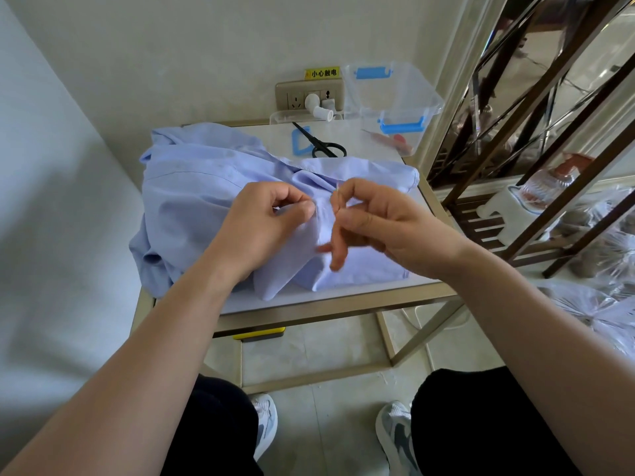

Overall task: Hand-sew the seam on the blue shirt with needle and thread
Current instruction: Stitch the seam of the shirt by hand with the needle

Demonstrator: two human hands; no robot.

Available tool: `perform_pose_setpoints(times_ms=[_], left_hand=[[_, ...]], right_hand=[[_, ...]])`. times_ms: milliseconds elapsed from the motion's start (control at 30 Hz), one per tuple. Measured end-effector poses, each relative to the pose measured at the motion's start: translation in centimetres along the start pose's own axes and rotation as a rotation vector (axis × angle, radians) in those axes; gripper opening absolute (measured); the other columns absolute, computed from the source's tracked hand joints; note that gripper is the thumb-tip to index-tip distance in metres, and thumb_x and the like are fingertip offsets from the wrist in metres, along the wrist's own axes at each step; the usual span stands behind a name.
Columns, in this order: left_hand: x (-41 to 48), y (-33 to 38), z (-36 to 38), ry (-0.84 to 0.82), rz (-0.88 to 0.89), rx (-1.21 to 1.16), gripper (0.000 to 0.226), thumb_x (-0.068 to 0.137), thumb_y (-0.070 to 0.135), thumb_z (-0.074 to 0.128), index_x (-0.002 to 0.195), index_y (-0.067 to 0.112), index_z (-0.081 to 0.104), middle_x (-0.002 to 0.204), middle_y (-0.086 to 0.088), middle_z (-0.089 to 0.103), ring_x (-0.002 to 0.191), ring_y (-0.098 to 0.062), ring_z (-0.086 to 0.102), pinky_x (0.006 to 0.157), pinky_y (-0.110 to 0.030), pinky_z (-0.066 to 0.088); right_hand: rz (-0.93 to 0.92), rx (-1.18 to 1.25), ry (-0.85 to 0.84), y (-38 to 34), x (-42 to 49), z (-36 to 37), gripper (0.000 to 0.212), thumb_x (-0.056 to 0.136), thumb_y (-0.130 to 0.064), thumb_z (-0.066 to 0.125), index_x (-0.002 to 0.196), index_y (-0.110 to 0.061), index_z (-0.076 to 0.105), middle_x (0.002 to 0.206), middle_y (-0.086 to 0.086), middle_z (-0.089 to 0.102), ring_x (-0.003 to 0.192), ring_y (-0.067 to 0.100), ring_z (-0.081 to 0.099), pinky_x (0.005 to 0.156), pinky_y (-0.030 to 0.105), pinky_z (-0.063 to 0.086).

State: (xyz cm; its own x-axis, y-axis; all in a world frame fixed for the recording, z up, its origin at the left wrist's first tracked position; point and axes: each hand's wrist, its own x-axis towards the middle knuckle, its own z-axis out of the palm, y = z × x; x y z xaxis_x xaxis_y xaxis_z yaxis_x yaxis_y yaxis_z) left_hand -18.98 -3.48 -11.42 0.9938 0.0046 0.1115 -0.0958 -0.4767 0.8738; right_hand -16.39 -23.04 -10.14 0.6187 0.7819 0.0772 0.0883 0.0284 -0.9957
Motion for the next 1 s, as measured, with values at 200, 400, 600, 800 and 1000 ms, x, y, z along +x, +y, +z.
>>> perform_pose_setpoints(times_ms=[200, 400, 600, 800, 1000], left_hand=[[0.1, -0.2, 0.2, 0.038, -0.031, -0.022, 0.012, 0.092, 0.016, 0.064, 0.086, 0.016, 0.074, 0.082, 0.006, 0.072, 0.078, -0.003, 0.058, 0.076, -0.020, 0.045], [0.1, 0.0, 0.1, 0.031, -0.040, -0.018, 0.011, 0.091, 0.019, 0.065, 0.083, 0.017, 0.073, 0.085, 0.002, 0.072, 0.081, -0.010, 0.062, 0.081, -0.035, 0.051], [0.0, 0.0, 0.1, 0.005, -0.070, -0.081, 0.014, 0.090, 0.027, 0.068, 0.084, 0.015, 0.073, 0.086, -0.007, 0.071, 0.079, -0.016, 0.062, 0.080, -0.041, 0.051], [0.0, 0.1, 0.2, 0.002, -0.091, -0.099, 0.015, 0.090, 0.023, 0.069, 0.077, 0.017, 0.073, 0.076, -0.001, 0.070, 0.072, -0.010, 0.060, 0.073, -0.034, 0.048], [0.1, -0.1, 0.2, 0.055, -0.098, -0.080, 0.012, 0.091, 0.021, 0.067, 0.084, 0.012, 0.073, 0.077, 0.004, 0.067, 0.072, -0.003, 0.055, 0.069, -0.017, 0.042]], right_hand=[[0.442, 0.093, -0.499, -0.4, -0.9, -0.2, 0.006, 0.098, -0.006, 0.042, 0.096, -0.007, 0.048, 0.061, 0.011, 0.052, 0.053, 0.019, 0.056, 0.078, 0.043, 0.056], [0.112, -0.354, 0.308, 0.5, 0.6, 0.7, 0.008, 0.092, -0.004, 0.058, 0.089, -0.012, 0.058, 0.056, 0.001, 0.034, 0.051, 0.014, 0.037, 0.060, 0.028, 0.038], [0.005, -0.507, 0.533, 1.3, 1.4, 1.6, 0.021, 0.079, -0.020, 0.080, 0.072, -0.017, 0.061, 0.046, -0.011, 0.022, 0.046, 0.011, 0.021, 0.048, 0.018, 0.017], [0.011, -0.563, 0.548, 1.7, 1.7, 1.4, 0.013, 0.083, -0.014, 0.075, 0.074, -0.012, 0.065, 0.047, -0.010, 0.024, 0.047, 0.010, 0.022, 0.048, 0.015, 0.022], [0.246, -0.563, -0.177, -1.2, 0.0, 0.5, 0.008, 0.083, -0.015, 0.077, 0.077, -0.014, 0.072, 0.044, -0.010, 0.027, 0.045, 0.009, 0.024, 0.049, 0.016, 0.021]])
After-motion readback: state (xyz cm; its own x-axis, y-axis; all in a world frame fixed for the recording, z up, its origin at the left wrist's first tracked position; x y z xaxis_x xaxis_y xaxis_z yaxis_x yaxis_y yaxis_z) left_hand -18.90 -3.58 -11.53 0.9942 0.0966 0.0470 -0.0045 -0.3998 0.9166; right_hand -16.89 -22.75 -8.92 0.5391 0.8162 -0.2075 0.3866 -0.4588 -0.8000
